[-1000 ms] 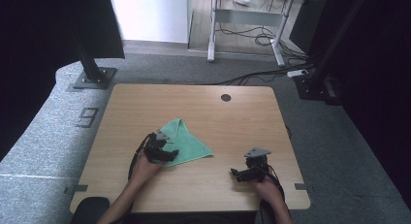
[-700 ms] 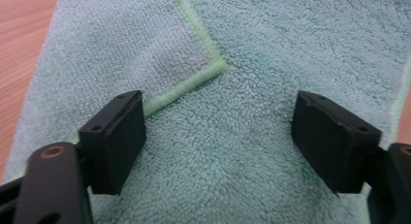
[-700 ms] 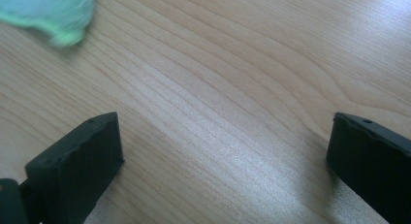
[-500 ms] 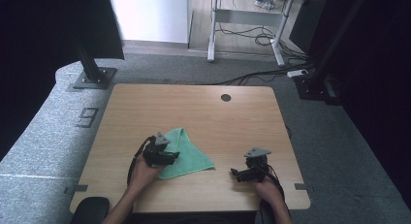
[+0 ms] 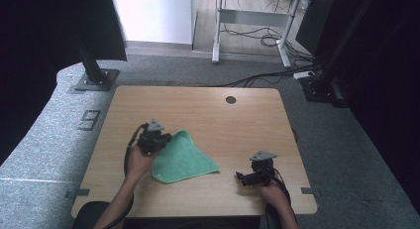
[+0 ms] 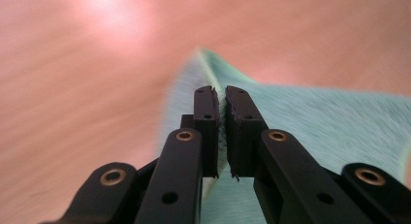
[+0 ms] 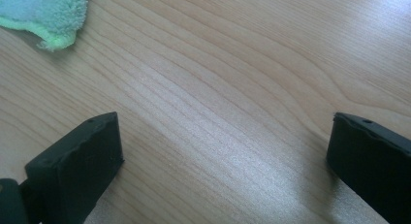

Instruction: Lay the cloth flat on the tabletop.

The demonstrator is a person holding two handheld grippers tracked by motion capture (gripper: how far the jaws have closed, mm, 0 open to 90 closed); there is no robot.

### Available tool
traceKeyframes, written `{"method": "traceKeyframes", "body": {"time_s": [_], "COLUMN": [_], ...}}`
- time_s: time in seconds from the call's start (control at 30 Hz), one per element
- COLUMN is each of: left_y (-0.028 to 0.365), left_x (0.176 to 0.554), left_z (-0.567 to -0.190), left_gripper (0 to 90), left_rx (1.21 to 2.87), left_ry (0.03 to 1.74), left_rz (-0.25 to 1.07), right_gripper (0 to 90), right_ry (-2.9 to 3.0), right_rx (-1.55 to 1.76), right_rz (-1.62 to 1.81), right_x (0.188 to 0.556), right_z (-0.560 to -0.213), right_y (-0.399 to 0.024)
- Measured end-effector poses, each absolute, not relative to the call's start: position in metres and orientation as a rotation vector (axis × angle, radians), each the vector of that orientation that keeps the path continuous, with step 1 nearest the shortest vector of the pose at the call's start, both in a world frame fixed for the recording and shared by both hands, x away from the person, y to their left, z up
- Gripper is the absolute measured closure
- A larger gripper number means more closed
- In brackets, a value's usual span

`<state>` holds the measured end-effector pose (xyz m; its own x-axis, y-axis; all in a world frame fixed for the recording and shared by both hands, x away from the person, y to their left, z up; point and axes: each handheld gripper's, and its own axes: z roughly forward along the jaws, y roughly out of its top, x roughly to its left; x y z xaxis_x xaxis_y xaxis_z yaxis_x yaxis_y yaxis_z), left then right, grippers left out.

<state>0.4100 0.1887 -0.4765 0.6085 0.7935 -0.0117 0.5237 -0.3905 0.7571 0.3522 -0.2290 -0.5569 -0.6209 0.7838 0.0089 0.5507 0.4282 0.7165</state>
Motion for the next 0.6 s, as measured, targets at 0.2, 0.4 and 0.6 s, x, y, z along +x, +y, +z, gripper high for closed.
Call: {"method": "traceKeyframes", "body": {"time_s": [0.2, 0.4, 0.6], "left_y": [0.238, 0.248, 0.236], "left_x": [0.430, 0.433, 0.405], "left_z": [-0.500, -0.529, -0.515], "left_gripper": [83.0, 54.4, 22.9], "left_rx": [2.024, 2.029, 2.010], "left_ry": [1.213, 1.279, 1.193], "left_rz": [0.453, 0.449, 0.525], "right_gripper": [0.0, 0.0, 11.2], "right_ry": [2.358, 2.350, 2.366], "right_rx": [1.150, 1.163, 1.160], "right_rz": [1.001, 0.996, 1.000], "right_x": [0.352, 0.352, 0.353], "right_z": [-0.557, -0.557, -0.552], "right_y": [-0.229, -0.228, -0.228]}}
